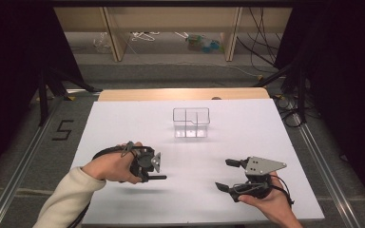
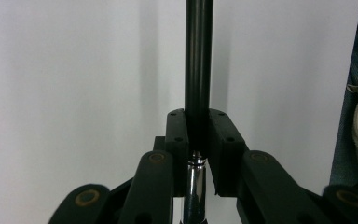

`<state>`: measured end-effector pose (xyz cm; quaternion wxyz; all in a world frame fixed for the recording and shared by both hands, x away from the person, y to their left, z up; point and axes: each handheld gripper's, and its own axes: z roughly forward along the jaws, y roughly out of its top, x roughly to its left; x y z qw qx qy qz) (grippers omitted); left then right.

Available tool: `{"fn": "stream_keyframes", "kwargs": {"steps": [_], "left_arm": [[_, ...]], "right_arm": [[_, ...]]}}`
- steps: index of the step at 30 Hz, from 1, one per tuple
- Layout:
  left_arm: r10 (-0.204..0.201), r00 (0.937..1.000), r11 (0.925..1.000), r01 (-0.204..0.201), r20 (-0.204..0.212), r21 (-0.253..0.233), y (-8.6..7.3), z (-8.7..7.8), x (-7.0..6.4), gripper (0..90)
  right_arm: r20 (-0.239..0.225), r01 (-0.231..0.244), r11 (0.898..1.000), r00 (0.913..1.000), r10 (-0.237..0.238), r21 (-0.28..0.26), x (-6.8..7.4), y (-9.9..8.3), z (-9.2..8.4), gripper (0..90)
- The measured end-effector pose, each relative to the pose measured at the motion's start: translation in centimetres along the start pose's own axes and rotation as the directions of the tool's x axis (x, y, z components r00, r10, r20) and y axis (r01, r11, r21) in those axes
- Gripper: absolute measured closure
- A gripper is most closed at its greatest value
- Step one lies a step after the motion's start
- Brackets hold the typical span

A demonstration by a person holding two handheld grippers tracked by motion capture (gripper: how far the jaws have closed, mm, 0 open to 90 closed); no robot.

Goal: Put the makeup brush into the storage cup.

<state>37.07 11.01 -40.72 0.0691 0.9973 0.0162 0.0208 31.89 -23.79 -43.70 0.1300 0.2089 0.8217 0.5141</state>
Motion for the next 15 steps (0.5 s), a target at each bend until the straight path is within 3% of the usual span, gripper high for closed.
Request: {"fn": "stream_keyframes", "kwargs": {"steps": [2,5,15], "left_arm": [[-0.008,1.0000,0.9999,0.008,0.000,-0.012,0.11,0.02,-0.10,78.9],[0.009,0.9999,1.0000,-0.010,-0.006,-0.002,0.29,-0.13,-0.06,78.9],[0.011,0.9999,0.9999,-0.011,-0.001,-0.012,0.88,-0.16,-0.21,78.9]], "right_arm": [[-0.017,-0.001,1.000,0.9999,0.001,-0.014,0.00,-0.03,0.19,16.7],[-0.011,0.002,1.000,0.9999,-0.002,-0.010,0.03,-0.01,0.23,16.7],[-0.008,-0.001,1.000,1.0000,0.001,-0.024,0.13,-0.02,0.52,16.7]]}}
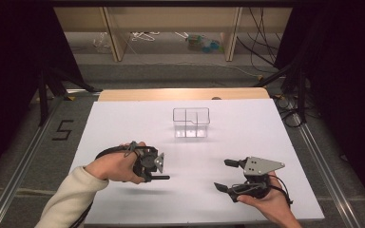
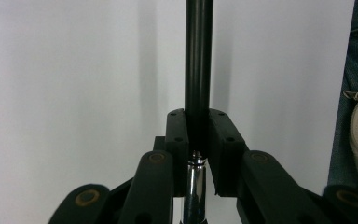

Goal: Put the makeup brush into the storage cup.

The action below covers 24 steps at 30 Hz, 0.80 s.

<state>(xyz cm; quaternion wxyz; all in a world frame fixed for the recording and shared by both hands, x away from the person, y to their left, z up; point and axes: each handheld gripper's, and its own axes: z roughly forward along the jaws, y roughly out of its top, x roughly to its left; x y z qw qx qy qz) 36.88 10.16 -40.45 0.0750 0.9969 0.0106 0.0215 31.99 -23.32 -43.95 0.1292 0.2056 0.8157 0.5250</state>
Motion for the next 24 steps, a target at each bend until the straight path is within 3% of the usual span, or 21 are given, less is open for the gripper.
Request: {"fn": "stream_keyframes", "kwargs": {"steps": [16,21,24], "left_arm": [[0.018,0.9998,0.9998,-0.018,0.003,0.001,0.9,0.0,-0.1,78.9],[0.033,0.9995,0.9995,-0.033,-0.003,0.002,1.1,-0.1,-0.2,78.9],[0.022,0.9997,0.9997,-0.022,0.000,-0.006,1.2,-0.1,-0.3,79.0]], "right_arm": [[-0.017,0.006,1.000,0.9998,-0.005,0.021,0.1,0.2,0.5,16.7],[-0.012,0.006,1.000,0.9999,-0.006,0.004,0.2,0.1,0.7,16.7],[-0.020,0.008,1.000,0.9998,-0.007,0.022,0.1,0.2,0.6,16.7]]}}
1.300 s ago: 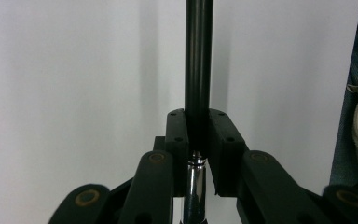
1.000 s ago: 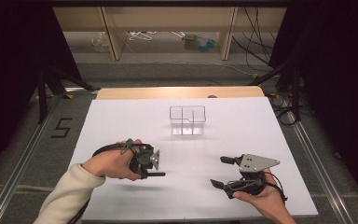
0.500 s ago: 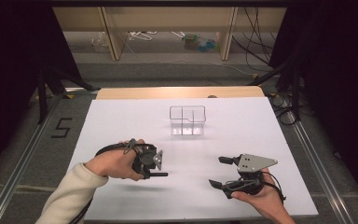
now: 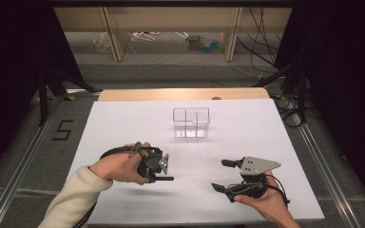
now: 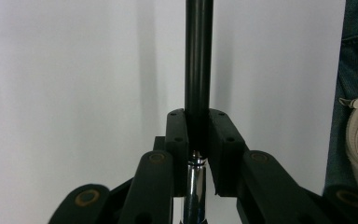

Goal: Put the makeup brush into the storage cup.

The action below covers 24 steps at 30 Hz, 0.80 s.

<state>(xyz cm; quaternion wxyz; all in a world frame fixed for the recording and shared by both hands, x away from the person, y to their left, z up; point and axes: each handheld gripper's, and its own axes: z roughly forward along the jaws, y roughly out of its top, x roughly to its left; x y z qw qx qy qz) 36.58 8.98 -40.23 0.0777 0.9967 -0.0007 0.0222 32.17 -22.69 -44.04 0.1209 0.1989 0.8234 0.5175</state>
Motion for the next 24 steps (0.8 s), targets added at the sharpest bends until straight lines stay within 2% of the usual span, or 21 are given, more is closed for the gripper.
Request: {"fn": "stream_keyframes", "kwargs": {"steps": [5,8,9,12,24], "left_arm": [[0.010,0.9999,0.9999,-0.010,-0.003,-0.002,0.3,-0.1,0.0,78.9],[0.019,0.9998,0.9998,-0.019,-0.002,0.000,0.5,-0.1,-0.1,78.9],[0.020,0.9998,0.9998,-0.020,-0.004,0.000,0.6,-0.1,-0.1,78.9],[0.030,0.9995,0.9995,-0.030,-0.011,0.004,0.7,-0.1,-0.1,78.9],[0.046,0.9989,0.9989,-0.046,-0.010,-0.011,1.5,-0.3,-0.4,78.9]], "right_arm": [[-0.006,0.000,1.000,1.0000,0.000,0.005,0.0,0.0,0.2,16.7],[-0.002,0.002,1.000,1.0000,-0.002,-0.010,0.1,0.0,0.4,16.7],[-0.009,0.003,1.000,1.0000,-0.003,0.006,0.1,0.0,0.3,16.7],[-0.005,0.004,1.000,1.0000,-0.004,-0.008,0.1,0.0,0.5,16.7],[-0.016,0.003,1.000,0.9999,-0.003,0.007,0.2,0.0,0.6,16.7]]}}
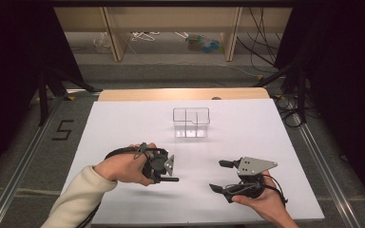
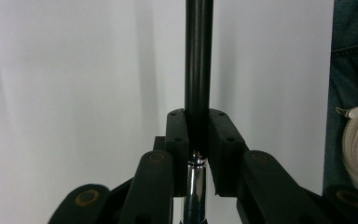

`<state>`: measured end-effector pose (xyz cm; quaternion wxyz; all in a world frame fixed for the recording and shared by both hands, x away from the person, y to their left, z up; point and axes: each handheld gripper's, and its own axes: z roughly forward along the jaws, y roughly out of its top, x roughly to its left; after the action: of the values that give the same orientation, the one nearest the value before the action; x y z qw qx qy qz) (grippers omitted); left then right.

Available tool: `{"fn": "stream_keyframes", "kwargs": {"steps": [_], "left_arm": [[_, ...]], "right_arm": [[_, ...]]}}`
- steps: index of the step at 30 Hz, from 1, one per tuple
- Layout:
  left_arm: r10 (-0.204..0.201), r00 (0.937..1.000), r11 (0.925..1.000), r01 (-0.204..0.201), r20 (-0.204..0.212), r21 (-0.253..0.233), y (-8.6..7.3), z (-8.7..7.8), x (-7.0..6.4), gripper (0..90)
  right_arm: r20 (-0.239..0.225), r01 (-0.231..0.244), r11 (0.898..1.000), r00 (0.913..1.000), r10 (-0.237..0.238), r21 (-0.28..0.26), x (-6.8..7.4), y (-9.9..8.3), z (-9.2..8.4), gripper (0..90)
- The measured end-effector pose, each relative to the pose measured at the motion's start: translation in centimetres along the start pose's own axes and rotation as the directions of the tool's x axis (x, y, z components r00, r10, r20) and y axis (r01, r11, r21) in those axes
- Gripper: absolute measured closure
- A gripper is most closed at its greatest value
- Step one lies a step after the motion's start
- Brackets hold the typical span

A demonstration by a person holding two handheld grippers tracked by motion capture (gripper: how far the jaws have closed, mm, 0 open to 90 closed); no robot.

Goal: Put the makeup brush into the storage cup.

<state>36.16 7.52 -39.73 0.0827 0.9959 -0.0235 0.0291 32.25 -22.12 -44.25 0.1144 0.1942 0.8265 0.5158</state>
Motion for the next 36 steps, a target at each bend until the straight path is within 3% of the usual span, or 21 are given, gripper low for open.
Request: {"fn": "stream_keyframes", "kwargs": {"steps": [13,36], "left_arm": [[0.015,0.9999,0.9999,-0.015,-0.001,-0.007,0.7,0.0,-0.2,78.9],[0.042,0.9991,0.9990,-0.042,-0.010,-0.012,1.9,0.0,-0.4,78.9]], "right_arm": [[-0.012,-0.002,1.000,0.9999,0.002,-0.008,0.2,0.0,0.7,16.8],[-0.080,0.017,1.000,0.9967,-0.015,0.018,0.9,0.9,3.0,17.1]]}}
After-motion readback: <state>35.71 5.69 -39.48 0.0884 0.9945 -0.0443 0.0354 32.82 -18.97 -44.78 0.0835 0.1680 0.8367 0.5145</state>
